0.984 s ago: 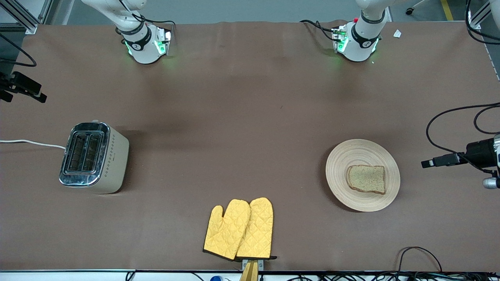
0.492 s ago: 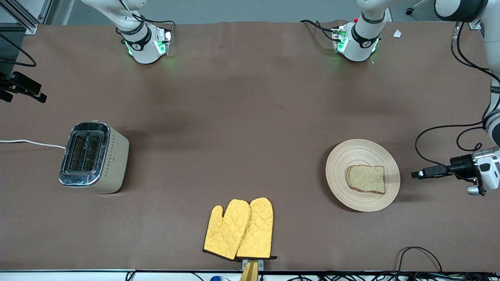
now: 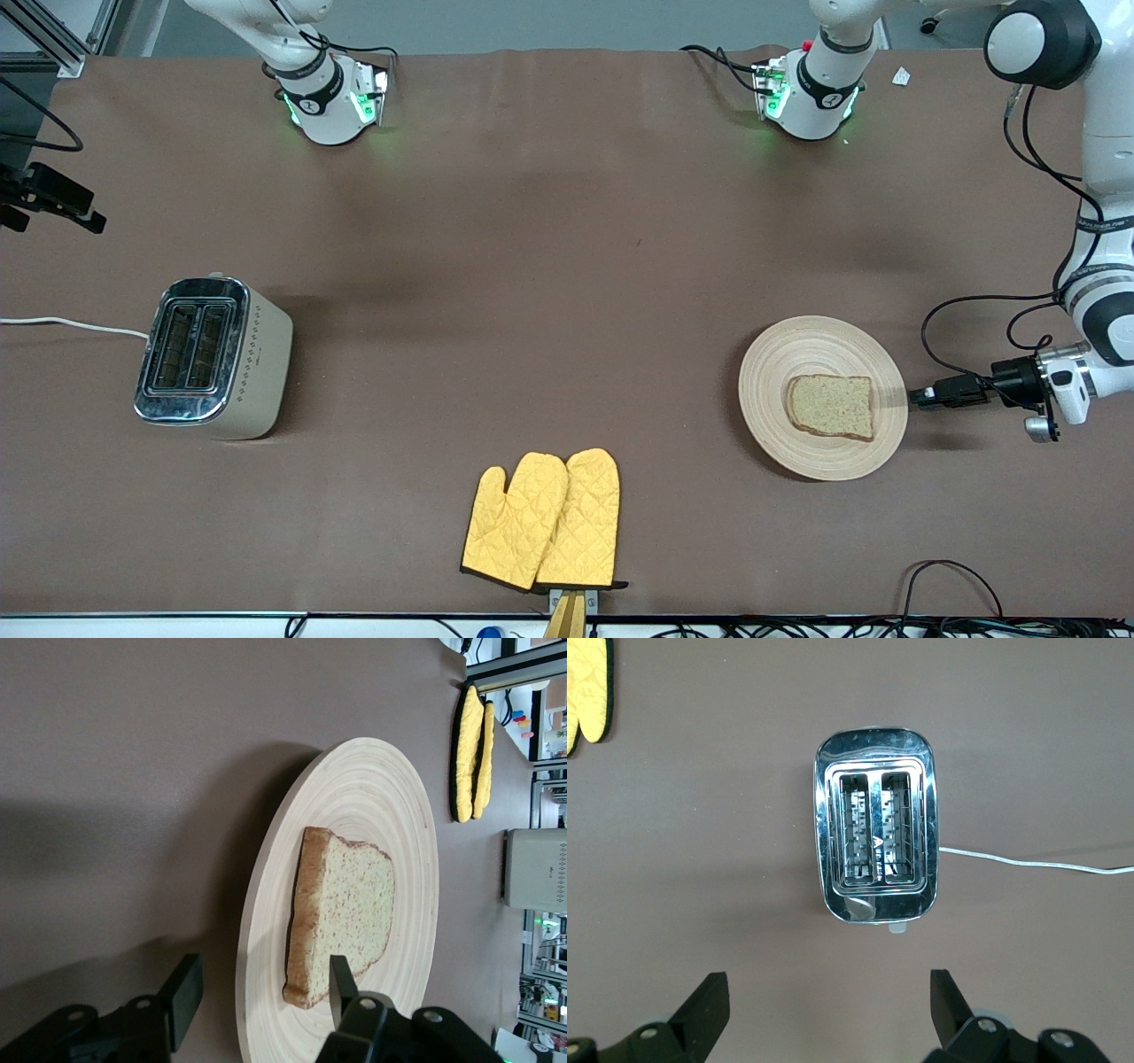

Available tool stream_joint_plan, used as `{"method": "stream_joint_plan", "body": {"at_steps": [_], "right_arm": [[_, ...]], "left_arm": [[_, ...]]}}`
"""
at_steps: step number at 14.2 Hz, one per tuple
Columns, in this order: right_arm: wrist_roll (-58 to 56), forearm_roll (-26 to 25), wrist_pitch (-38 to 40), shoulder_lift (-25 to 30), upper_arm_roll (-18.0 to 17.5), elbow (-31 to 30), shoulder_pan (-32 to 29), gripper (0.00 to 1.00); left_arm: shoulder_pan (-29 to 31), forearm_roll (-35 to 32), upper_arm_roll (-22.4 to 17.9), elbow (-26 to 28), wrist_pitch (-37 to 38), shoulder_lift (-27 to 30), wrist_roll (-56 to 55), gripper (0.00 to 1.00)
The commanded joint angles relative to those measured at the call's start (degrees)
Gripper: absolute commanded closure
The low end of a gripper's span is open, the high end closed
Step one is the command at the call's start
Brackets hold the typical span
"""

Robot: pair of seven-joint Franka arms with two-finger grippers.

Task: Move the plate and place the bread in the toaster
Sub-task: 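Close the left gripper on the wooden plate rim, then slide the plate with the left gripper toward the toaster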

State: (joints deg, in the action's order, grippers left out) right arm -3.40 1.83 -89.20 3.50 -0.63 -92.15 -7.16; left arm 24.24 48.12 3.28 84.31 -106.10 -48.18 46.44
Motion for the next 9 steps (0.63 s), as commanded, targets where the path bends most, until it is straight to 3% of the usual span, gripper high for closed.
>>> {"method": "stream_joint_plan", "body": {"at_steps": [1, 3, 5, 8, 9], "right_arm": [[0.0, 0.5, 0.1, 0.9, -0.3, -0.7, -0.5, 0.0], [0.0, 0.5, 0.1, 0.9, -0.3, -0.7, -0.5, 0.0], [0.0, 0.5, 0.1, 0.9, -0.3, -0.7, -0.5, 0.0], [0.0, 0.5, 0.1, 0.9, -0.3, -0.7, -0.5, 0.0], [0.0, 0.5, 0.1, 0.9, -0.3, -0.7, -0.5, 0.0]], "left_arm": [[-0.3, 1.5, 0.3, -1.4, 0.6, -2.1, 0.5, 0.38], [-0.6, 1.5, 0.4, -1.4, 0.6, -3.0, 0.6, 0.44], [-0.8, 1.3, 0.4, -1.3, 0.6, -3.4, 0.7, 0.61], [-1.0, 1.3, 1.2, -1.3, 0.7, -3.7, 3.9, 1.0], [-1.0, 1.4, 1.3, -1.2, 0.7, -3.8, 5.1, 1.0]]}}
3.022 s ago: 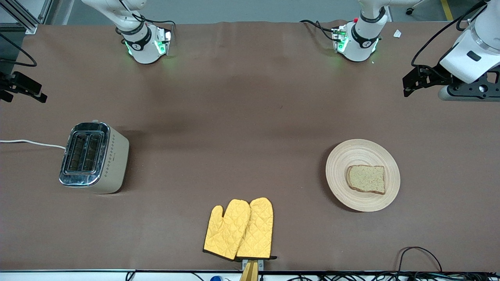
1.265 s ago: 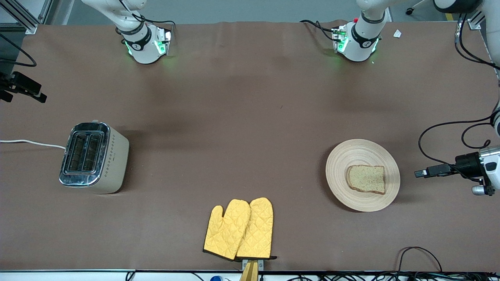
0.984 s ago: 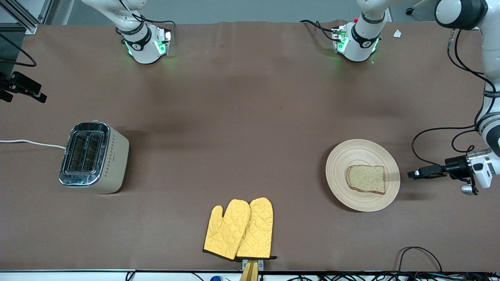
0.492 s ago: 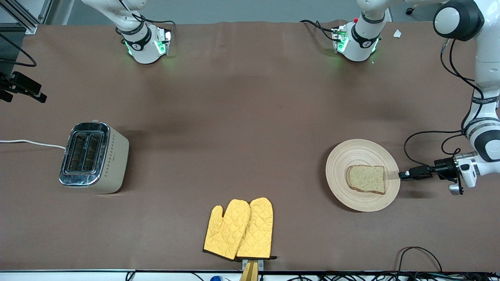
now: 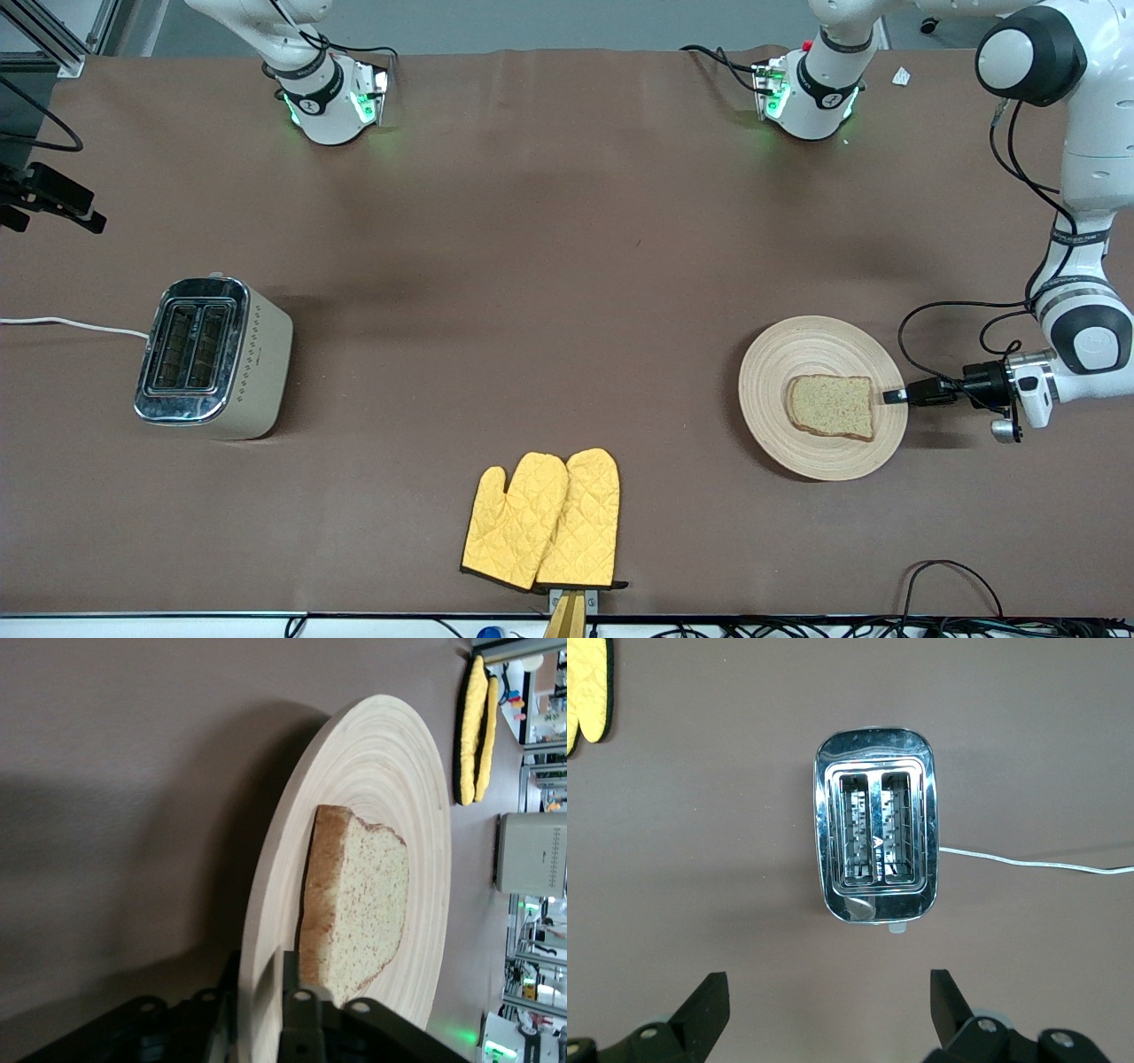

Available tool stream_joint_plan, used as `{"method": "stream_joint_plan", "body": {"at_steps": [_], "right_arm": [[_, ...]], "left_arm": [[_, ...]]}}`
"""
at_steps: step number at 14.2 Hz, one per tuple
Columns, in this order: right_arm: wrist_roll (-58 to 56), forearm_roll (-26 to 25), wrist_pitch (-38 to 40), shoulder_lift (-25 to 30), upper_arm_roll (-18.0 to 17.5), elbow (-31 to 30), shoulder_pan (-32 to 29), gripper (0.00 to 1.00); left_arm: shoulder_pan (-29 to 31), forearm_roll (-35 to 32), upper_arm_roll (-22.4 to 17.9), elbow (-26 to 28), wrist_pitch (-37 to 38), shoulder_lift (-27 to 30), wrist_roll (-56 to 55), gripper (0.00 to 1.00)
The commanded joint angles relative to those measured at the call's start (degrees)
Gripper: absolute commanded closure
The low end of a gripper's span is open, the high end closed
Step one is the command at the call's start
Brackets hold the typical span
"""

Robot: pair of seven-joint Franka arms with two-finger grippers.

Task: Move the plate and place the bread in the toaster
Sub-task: 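Slide the plate with the left gripper toward the toaster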

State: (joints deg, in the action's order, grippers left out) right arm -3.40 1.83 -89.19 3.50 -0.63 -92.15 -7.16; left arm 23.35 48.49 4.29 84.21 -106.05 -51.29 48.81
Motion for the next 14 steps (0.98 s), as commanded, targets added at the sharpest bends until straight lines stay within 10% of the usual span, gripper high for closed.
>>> {"method": "stream_joint_plan", "body": {"at_steps": [1, 7, 14], "right_arm": [[0.0, 0.5, 0.1, 0.9, -0.3, -0.7, -0.5, 0.0], [0.0, 0.5, 0.1, 0.9, -0.3, -0.7, -0.5, 0.0], [0.0, 0.5, 0.1, 0.9, -0.3, -0.7, -0.5, 0.0]], "left_arm": [[-0.2, 1.0, 0.9, -1.1, 1.0, -0.7, 2.9, 1.0], [-1.3, 0.8, 8.6, -2.5, 1.8, 0.1, -1.2, 1.0], [-15.4, 10.6, 13.3, -1.2, -9.1, 0.5, -2.9, 1.0]]}}
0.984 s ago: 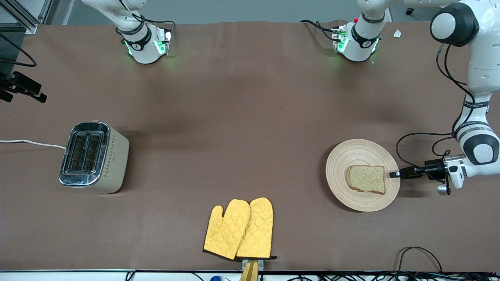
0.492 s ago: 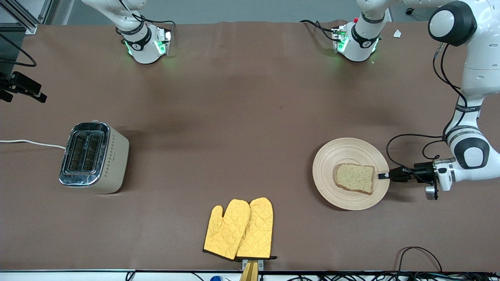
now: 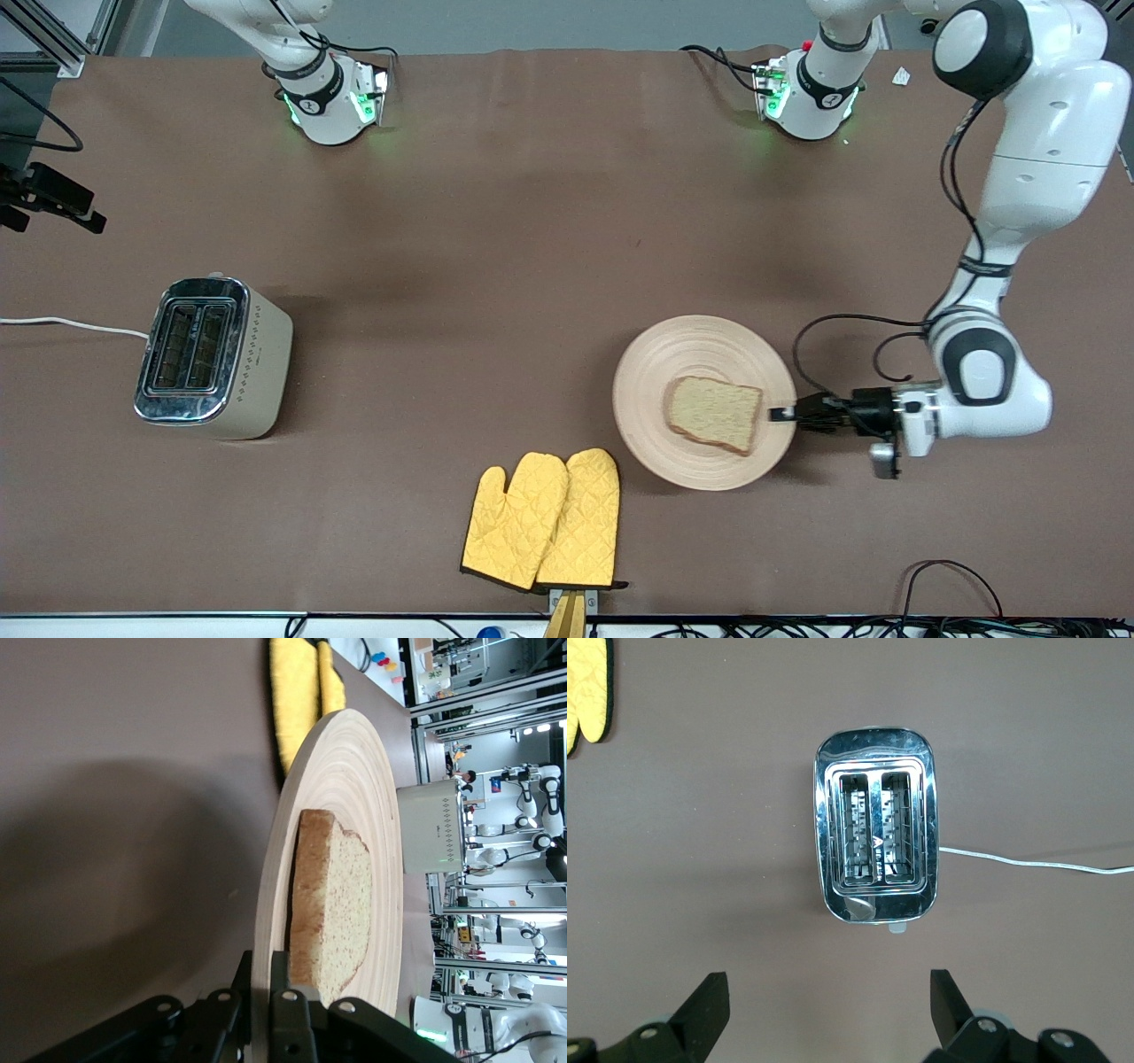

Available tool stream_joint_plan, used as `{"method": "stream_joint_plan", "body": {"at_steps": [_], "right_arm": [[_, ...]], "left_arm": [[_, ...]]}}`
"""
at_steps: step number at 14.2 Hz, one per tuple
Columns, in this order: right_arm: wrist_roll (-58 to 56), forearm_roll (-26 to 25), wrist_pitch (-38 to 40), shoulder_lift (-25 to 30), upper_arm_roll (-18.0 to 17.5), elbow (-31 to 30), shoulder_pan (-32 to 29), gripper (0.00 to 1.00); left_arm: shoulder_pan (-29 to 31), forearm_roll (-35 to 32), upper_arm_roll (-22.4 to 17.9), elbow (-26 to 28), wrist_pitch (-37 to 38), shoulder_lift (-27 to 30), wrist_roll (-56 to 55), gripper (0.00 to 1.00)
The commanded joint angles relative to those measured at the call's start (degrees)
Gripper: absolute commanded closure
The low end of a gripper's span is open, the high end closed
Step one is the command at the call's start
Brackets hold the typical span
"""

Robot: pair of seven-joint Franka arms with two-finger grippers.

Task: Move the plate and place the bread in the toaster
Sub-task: 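Slide the plate with the left gripper toward the toaster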

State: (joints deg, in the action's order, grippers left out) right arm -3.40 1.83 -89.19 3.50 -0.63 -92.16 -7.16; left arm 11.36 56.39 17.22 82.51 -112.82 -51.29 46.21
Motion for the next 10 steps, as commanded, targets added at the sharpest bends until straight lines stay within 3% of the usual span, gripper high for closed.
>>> {"method": "stream_joint_plan", "body": {"at_steps": [1, 3, 10], "right_arm": [[0.0, 0.5, 0.1, 0.9, -0.3, -0.7, -0.5, 0.0], [0.0, 0.5, 0.1, 0.9, -0.3, -0.7, -0.5, 0.0], [-0.1, 0.5, 0.1, 0.9, -0.3, -0.7, -0.5, 0.0]], "left_arm": [[-5.6, 3.6, 0.4, 1.0, -3.7, 0.4, -0.4, 1.0], [-9.6, 10.4, 0.9, 3.5, -7.0, 0.7, -0.3, 1.0], [-21.9, 21.0, 1.0, 5.8, -19.2, 0.1, -0.4, 1.0]]}}
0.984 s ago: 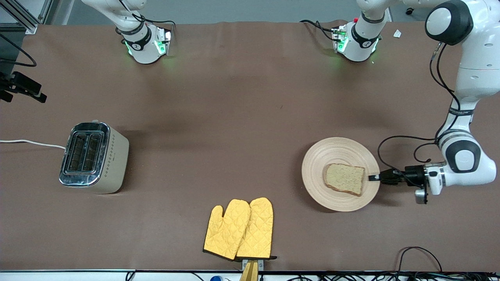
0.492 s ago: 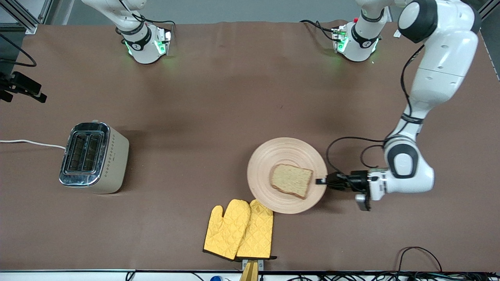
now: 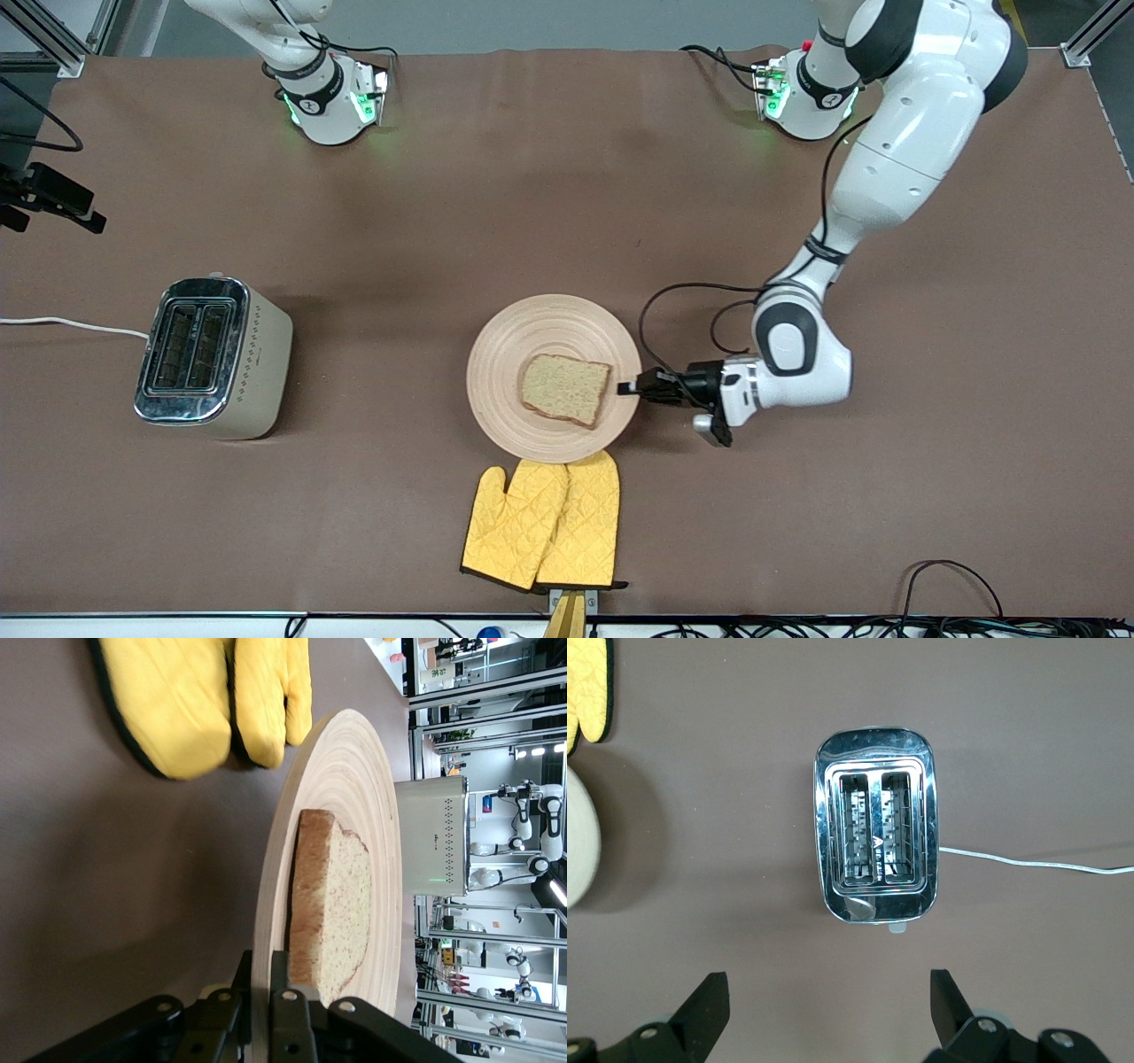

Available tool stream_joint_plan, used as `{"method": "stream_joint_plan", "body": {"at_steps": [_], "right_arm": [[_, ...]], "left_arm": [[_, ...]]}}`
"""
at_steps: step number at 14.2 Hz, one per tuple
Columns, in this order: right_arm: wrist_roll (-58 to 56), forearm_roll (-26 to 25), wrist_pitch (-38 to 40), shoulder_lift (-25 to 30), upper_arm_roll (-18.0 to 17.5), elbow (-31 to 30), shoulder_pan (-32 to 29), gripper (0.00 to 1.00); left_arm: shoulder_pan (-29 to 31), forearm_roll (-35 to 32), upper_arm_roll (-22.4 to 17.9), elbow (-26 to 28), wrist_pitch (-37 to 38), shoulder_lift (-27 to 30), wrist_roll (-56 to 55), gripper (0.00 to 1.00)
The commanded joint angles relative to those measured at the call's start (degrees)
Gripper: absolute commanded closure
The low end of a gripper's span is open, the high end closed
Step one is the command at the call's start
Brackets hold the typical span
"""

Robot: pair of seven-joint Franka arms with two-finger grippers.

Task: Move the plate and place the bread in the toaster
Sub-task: 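Slide the plate with the left gripper toward the toaster, then release the plate with the left gripper while the right gripper reaches out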

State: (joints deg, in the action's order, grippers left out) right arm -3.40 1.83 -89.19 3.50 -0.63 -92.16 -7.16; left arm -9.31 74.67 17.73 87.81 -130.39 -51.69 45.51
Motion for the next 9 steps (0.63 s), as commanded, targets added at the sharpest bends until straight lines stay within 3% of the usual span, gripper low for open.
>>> {"method": "stream_joint_plan", "body": {"at_steps": [1, 7, 8, 9], "right_arm": [[0.0, 0.5, 0.1, 0.9, -0.3, -0.7, -0.5, 0.0], [-0.1, 0.5, -0.3, 0.7, -0.3, -0.7, -0.5, 0.0], [0.0, 0.7, -0.5, 0.7, -0.3, -0.6, -0.5, 0.0], [0.0, 0.9, -0.5, 0.6, -0.3, -0.3, -0.5, 0.0]], "left_arm": [[-2.1, 2.8, 0.5, 1.2, -3.2, 0.5, 0.3, 1.0], [-5.5, 2.8, 0.5, 1.7, -4.4, 0.0, -0.4, 0.98], [-6.2, 2.8, 0.4, 1.6, -5.3, -0.1, -0.7, 0.9], [-6.6, 2.8, 0.4, 1.6, -6.4, -0.1, -0.8, 0.62]]}}
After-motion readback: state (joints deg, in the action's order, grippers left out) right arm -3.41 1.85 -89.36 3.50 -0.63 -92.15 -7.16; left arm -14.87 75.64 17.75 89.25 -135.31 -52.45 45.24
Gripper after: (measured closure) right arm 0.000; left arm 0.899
